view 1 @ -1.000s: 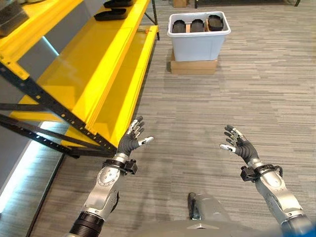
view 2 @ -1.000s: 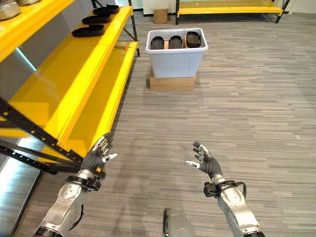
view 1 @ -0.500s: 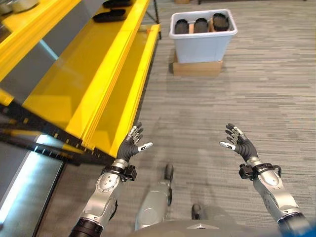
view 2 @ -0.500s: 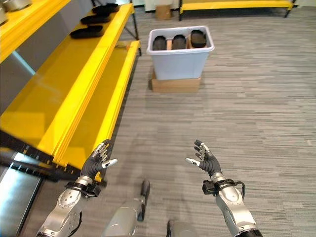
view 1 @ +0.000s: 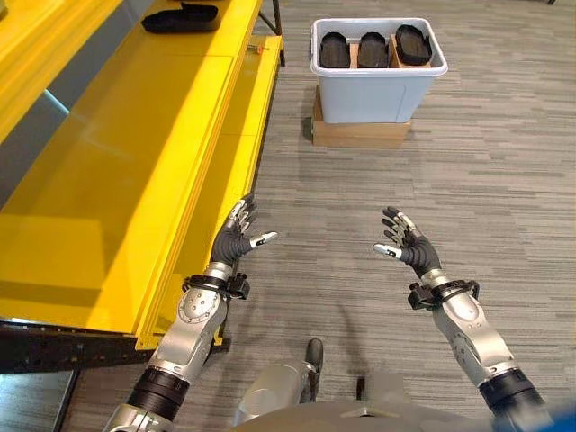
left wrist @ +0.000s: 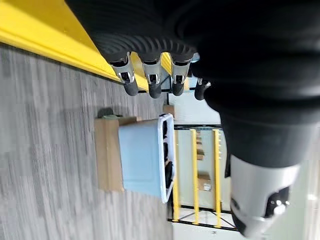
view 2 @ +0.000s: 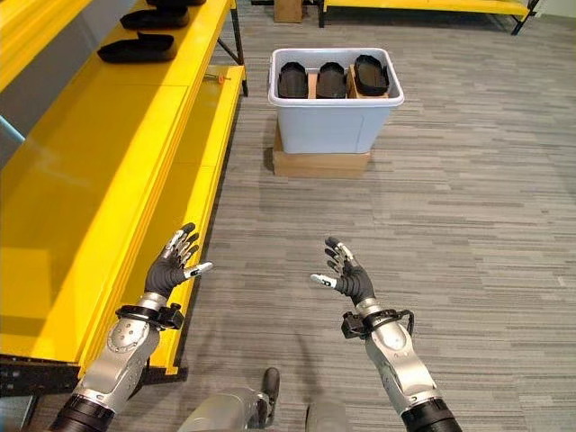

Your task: Move parts from the plastic box to the shelf.

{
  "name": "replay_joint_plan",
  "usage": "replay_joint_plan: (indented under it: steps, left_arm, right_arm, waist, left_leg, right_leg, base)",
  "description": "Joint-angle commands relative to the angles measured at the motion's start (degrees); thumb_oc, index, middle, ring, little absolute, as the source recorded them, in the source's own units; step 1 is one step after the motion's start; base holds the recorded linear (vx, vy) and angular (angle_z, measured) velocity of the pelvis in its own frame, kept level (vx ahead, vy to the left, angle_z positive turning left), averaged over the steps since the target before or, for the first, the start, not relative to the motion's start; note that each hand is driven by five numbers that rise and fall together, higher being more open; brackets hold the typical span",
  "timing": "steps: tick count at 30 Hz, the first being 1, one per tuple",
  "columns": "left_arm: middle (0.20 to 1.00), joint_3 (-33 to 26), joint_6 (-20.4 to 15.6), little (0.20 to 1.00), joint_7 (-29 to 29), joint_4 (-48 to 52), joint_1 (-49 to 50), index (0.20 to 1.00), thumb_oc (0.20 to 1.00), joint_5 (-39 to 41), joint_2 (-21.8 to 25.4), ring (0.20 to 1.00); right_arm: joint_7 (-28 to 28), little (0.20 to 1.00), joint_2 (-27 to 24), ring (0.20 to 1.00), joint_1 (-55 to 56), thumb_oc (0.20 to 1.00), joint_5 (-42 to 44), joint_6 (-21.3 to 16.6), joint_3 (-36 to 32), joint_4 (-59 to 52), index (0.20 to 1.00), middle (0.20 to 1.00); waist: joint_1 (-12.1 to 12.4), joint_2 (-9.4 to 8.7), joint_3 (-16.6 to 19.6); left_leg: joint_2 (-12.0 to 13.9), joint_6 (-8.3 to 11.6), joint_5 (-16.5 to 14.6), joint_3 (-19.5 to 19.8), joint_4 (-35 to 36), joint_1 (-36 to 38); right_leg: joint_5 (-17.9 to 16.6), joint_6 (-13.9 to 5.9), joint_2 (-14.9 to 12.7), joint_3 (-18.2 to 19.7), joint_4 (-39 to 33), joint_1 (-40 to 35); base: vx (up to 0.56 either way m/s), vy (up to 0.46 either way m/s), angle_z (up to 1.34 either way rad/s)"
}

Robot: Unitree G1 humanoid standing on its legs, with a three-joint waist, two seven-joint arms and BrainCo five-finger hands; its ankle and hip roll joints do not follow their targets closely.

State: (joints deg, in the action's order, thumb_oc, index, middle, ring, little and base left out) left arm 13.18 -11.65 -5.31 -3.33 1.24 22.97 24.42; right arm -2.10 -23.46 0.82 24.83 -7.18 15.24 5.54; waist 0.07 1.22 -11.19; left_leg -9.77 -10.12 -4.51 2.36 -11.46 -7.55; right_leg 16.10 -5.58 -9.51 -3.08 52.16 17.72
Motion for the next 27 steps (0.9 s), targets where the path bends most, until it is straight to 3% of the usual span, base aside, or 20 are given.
replay_joint_plan:
  steps: [1, 2, 3, 4, 5, 10, 11, 15, 16, 17, 18, 19, 20, 21, 23, 24, 25, 26, 27]
  left_arm:
    - [1.000, -1.7, -3.0, 1.000, -0.9, 3.7, -0.4, 1.000, 1.000, -1.4, 0.4, 1.000]
    - [1.000, -1.7, -3.0, 1.000, -1.1, 3.5, -0.4, 1.000, 1.000, -1.3, 0.2, 1.000]
    - [1.000, -2.1, -3.2, 1.000, -1.5, 3.0, -0.2, 1.000, 1.000, -1.2, -0.5, 1.000]
    - [1.000, -2.3, -3.4, 1.000, -1.3, 2.6, 0.2, 1.000, 1.000, -1.1, -1.0, 1.000]
    - [1.000, -2.5, -3.3, 1.000, -1.3, 2.5, 0.5, 1.000, 1.000, -1.1, -1.3, 1.000]
    - [1.000, -2.1, -3.4, 1.000, -0.3, 2.4, 1.8, 1.000, 1.000, -1.1, -2.1, 1.000]
    - [1.000, -1.7, -3.5, 1.000, 0.0, 2.3, 1.3, 1.000, 1.000, -0.8, -2.2, 1.000]
    - [1.000, -1.5, -3.6, 1.000, 0.0, 3.1, 0.8, 1.000, 1.000, -0.6, -2.3, 1.000]
    - [1.000, -1.4, -3.6, 1.000, -0.2, 3.1, 0.3, 1.000, 1.000, -0.4, -2.4, 1.000]
    - [1.000, -1.2, -3.5, 1.000, -0.4, 3.3, -0.2, 1.000, 1.000, 0.0, -2.4, 1.000]
    - [1.000, -1.2, -3.5, 1.000, -0.4, 3.7, -0.5, 1.000, 1.000, 0.4, -2.5, 1.000]
    - [1.000, -1.2, -3.4, 1.000, -0.4, 3.7, -0.5, 1.000, 1.000, 0.4, -2.5, 1.000]
    - [1.000, -1.1, -3.4, 1.000, -0.4, 3.7, -0.9, 1.000, 1.000, 0.5, -2.4, 1.000]
    - [1.000, -0.9, -3.2, 1.000, -0.5, 4.0, -1.5, 1.000, 1.000, 0.5, -2.2, 1.000]
    - [1.000, -0.5, -3.1, 1.000, -0.4, 4.0, -1.7, 1.000, 1.000, 0.3, -2.0, 1.000]
    - [1.000, -0.5, -3.0, 1.000, -0.7, 4.0, -2.1, 1.000, 1.000, -1.5, -1.6, 1.000]
    - [1.000, -0.1, -2.9, 1.000, -0.6, 3.5, -1.8, 1.000, 1.000, -1.3, -1.9, 1.000]
    - [1.000, -0.1, -2.9, 1.000, -0.6, 3.5, -1.8, 1.000, 1.000, -1.3, -1.9, 1.000]
    - [1.000, 0.0, -3.1, 1.000, -0.8, 3.3, -1.7, 1.000, 1.000, -1.7, -1.8, 1.000]
  right_arm:
    - [0.6, 1.000, -0.8, 1.000, -2.6, 1.000, -1.2, -2.2, -0.7, -1.9, 1.000, 1.000]
    - [1.0, 1.000, -0.9, 1.000, -3.1, 1.000, -1.1, -2.4, -0.8, -1.7, 1.000, 1.000]
    - [1.5, 1.000, -1.0, 1.000, -3.5, 1.000, -1.7, -2.6, -1.0, -1.5, 1.000, 1.000]
    - [1.8, 1.000, -1.2, 1.000, -3.7, 1.000, -2.5, -2.4, -1.1, -1.4, 1.000, 1.000]
    - [1.8, 1.000, -1.1, 1.000, -3.6, 1.000, -3.0, -2.2, -1.2, -1.7, 1.000, 1.000]
    - [0.9, 1.000, -1.7, 1.000, -1.6, 1.000, -2.6, -2.4, -2.2, -3.0, 1.000, 1.000]
    - [1.2, 1.000, -2.4, 1.000, -1.4, 1.000, -2.7, -2.3, -2.7, -3.0, 1.000, 1.000]
    - [1.7, 1.000, -3.5, 1.000, -2.2, 1.000, -2.9, -2.9, -3.5, -3.2, 1.000, 1.000]
    - [2.2, 1.000, -3.5, 1.000, -2.5, 1.000, -2.8, -3.1, -3.5, -3.0, 1.000, 1.000]
    - [2.9, 1.000, -3.6, 1.000, -3.1, 1.000, -2.3, -3.5, -3.7, -2.6, 1.000, 1.000]
    - [3.2, 1.000, -3.9, 1.000, -3.1, 1.000, -2.1, -3.7, -3.8, -2.8, 1.000, 1.000]
    - [3.2, 1.000, -3.8, 1.000, -3.2, 1.000, -2.1, -3.7, -3.8, -2.8, 1.000, 1.000]
    - [3.6, 1.000, -4.2, 1.000, -3.1, 1.000, -2.0, -3.9, -4.1, -3.0, 1.000, 1.000]
    - [4.3, 1.000, -4.7, 1.000, -2.8, 1.000, -2.1, -4.0, -5.2, -3.2, 1.000, 1.000]
    - [4.7, 1.000, -4.9, 1.000, -2.8, 1.000, -2.1, -4.0, -5.4, -2.8, 1.000, 1.000]
    - [5.6, 1.000, -5.1, 1.000, -2.9, 1.000, -2.0, -4.3, -6.1, -2.4, 1.000, 1.000]
    - [5.7, 1.000, -5.0, 1.000, -2.9, 1.000, -2.5, -4.7, -6.2, -1.5, 1.000, 1.000]
    - [5.7, 1.000, -5.0, 1.000, -2.9, 1.000, -2.5, -4.8, -6.2, -1.4, 1.000, 1.000]
    - [6.1, 1.000, -4.6, 1.000, -2.7, 1.000, -2.6, -5.0, -6.4, -0.7, 1.000, 1.000]
  waist:
    - [-1.5, 0.86, -1.8]
    - [-1.6, 0.81, -2.1]
    - [-2.0, 1.00, -2.9]
    - [-2.6, 0.41, -3.1]
    - [-2.7, 0.11, -3.1]
    - [-3.4, -0.75, -1.7]
    - [-3.8, -0.52, -0.8]
    - [-4.4, 0.10, -0.1]
    - [-4.6, 0.16, 0.0]
    - [-4.4, -0.02, -0.1]
    - [-4.1, -0.08, -0.8]
    - [-4.3, -0.22, -0.6]
    - [-3.7, -0.90, -1.4]
    - [-3.3, -1.75, -2.6]
    - [-3.2, -2.03, -3.2]
    - [-2.0, -2.15, -3.9]
    - [-1.2, -2.28, -4.0]
    - [-1.1, -2.45, -3.9]
    - [-0.7, -1.86, -4.2]
  left_leg:
    - [5.4, 6.16, -3.9, -1.0, -2.3, 0.5]
    - [5.6, 6.50, -4.6, -1.4, -2.5, 1.0]
    - [6.1, 7.37, -6.3, -1.2, -2.3, 3.2]
    - [5.9, 8.21, -7.6, -0.9, -1.3, 5.8]
    - [5.9, 8.55, -8.4, -0.9, -1.0, 6.8]
    - [6.7, 9.43, -10.4, -0.6, -0.7, 9.5]
    - [8.1, 10.31, -10.3, 0.0, -1.2, 10.0]
    - [10.7, 11.57, -9.7, 1.1, -2.8, 10.4]
    - [11.5, 12.04, -8.4, 1.3, -4.1, 10.2]
    - [12.6, 13.18, -3.7, 1.2, -12.1, 7.5]
    - [12.9, 13.80, -1.1, 0.9, -20.2, 4.4]
    - [12.7, 13.77, -0.9, 1.0, -20.3, 3.9]
    - [12.0, 14.07, 1.2, 0.6, -24.9, 1.3]
    - [11.8, 13.71, 0.9, -1.2, -29.5, -3.0]
    - [12.2, 13.37, 0.4, -2.0, -29.2, -5.2]
    - [10.6, 12.58, -1.7, -2.6, -23.4, -10.3]
    - [11.2, 12.20, -0.1, -1.6, -16.2, -13.0]
    - [11.0, 12.25, 0.1, -1.7, -15.7, -12.6]
    - [15.3, 13.68, 6.8, -2.3, -7.4, -14.5]
  right_leg:
    - [-12.2, 0.83, 1.4, -2.8, -19.5, -3.5]
    - [-12.1, 0.80, -0.3, -3.0, -23.8, -2.6]
    - [-14.4, -0.26, -2.6, -3.2, -33.7, -1.2]
    - [-18.9, -2.36, -3.6, -1.2, -42.7, -1.3]
    - [-20.9, -3.22, -4.6, -1.5, -45.3, -0.8]
    - [-22.1, -3.34, -3.7, -1.8, -47.1, -3.7]
    - [-20.9, -2.42, -2.0, -2.2, -45.4, -3.9]
    - [-17.5, -0.84, 0.0, -3.6, -41.8, -3.6]
    - [-16.3, -0.10, 0.8, -3.6, -41.0, -3.7]
    - [-14.2, 1.66, 2.3, -3.7, -40.3, -5.1]
    - [-13.2, 2.77, 3.1, -4.0, -40.1, -6.7]
    - [-13.4, 2.76, 2.9, -4.2, -40.4, -6.4]
    - [-12.8, 3.58, 3.0, -4.2, -40.6, -7.9]
    - [-11.2, 4.52, 3.4, -5.1, -40.6, -9.9]
    - [-10.9, 4.55, 3.4, -5.2, -40.6, -10.8]
    - [-9.2, 4.46, 4.2, -5.3, -40.6, -12.9]
    - [-8.3, 4.14, 4.7, -5.0, -40.8, -14.2]
    - [-8.2, 4.17, 4.5, -4.9, -40.8, -14.3]
    - [-7.0, 3.99, 5.4, -5.2, -40.8, -16.2]
  base:
    - [0.24, -0.051, 0.02]
    - [0.27, -0.130, 0.16]
    - [0.48, -0.244, 0.13]
    - [0.51, -0.272, 0.01]
    - [0.43, -0.242, -0.06]
    - [0.22, -0.128, 0.17]
    - [0.34, -0.223, 0.35]
    - [0.21, -0.209, 0.25]
    - [0.18, -0.211, 0.03]
    - [0.23, -0.295, 0.04]
    - [0.16, -0.228, -0.06]
    - [0.07, -0.160, -0.10]
    - [0.12, -0.216, 0.00]
    - [0.13, -0.215, 0.03]
    - [0.15, -0.122, 0.29]
    - [0.31, -0.045, 0.59]
    - [0.29, -0.017, 0.40]
    - [0.31, 0.066, 0.22]
    - [0.17, 0.031, -0.30]
